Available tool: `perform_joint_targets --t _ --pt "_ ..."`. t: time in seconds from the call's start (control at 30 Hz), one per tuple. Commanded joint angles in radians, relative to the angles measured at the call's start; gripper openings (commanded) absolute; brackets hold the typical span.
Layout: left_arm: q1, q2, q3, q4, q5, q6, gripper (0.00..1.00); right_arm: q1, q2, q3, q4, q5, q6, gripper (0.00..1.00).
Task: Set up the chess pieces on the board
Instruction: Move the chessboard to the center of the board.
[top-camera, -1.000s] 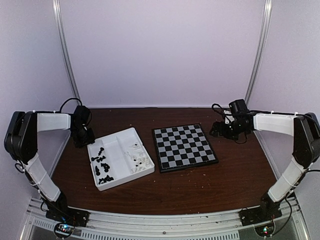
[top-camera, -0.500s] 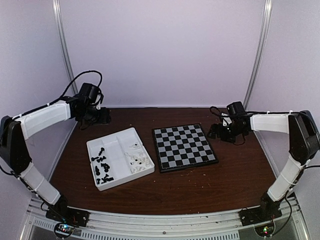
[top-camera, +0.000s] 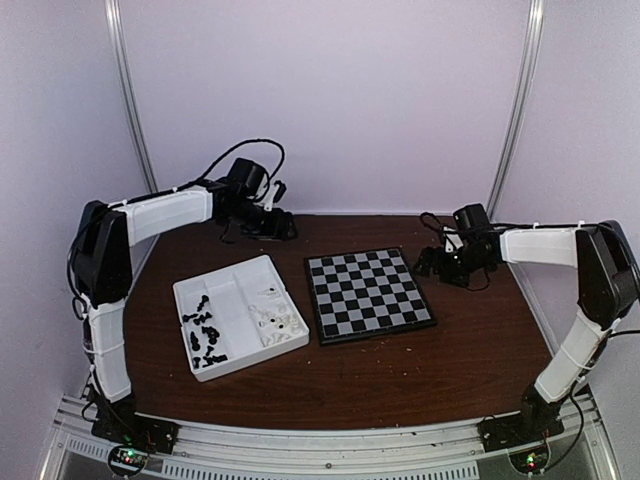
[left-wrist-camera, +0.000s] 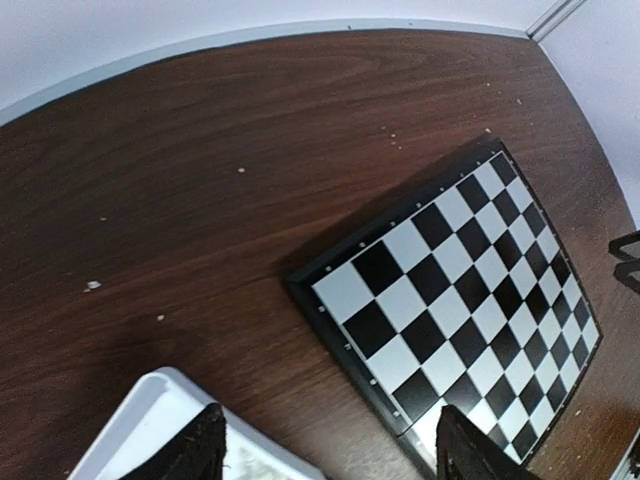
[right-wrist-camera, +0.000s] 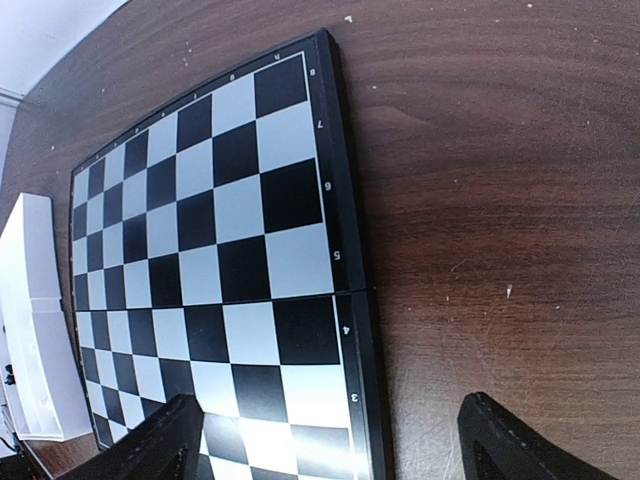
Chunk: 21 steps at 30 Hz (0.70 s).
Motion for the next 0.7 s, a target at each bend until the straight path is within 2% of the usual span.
perform_joint_targets --t 0.0,0.27,0.43,0.67 --pt "-0.005 0.094 0.113 0.042 0.027 -0.012 0.76 0.006 -0.012 -0.038 0.0 -0.004 0.022 0.93" --pt "-0.004 0.285 0.257 0.137 0.087 -0.051 0.74 0.007 -0.014 -0.064 -0.004 0.005 0.019 0.94" --pt "-0.005 0.407 0.433 0.064 0.153 -0.103 0.7 0.009 -0.011 -0.062 -0.001 0.006 0.021 0.94" --pt "-0.004 0.413 0.426 0.099 0.155 -0.109 0.68 0.017 0.005 -0.043 0.002 0.001 0.033 0.94"
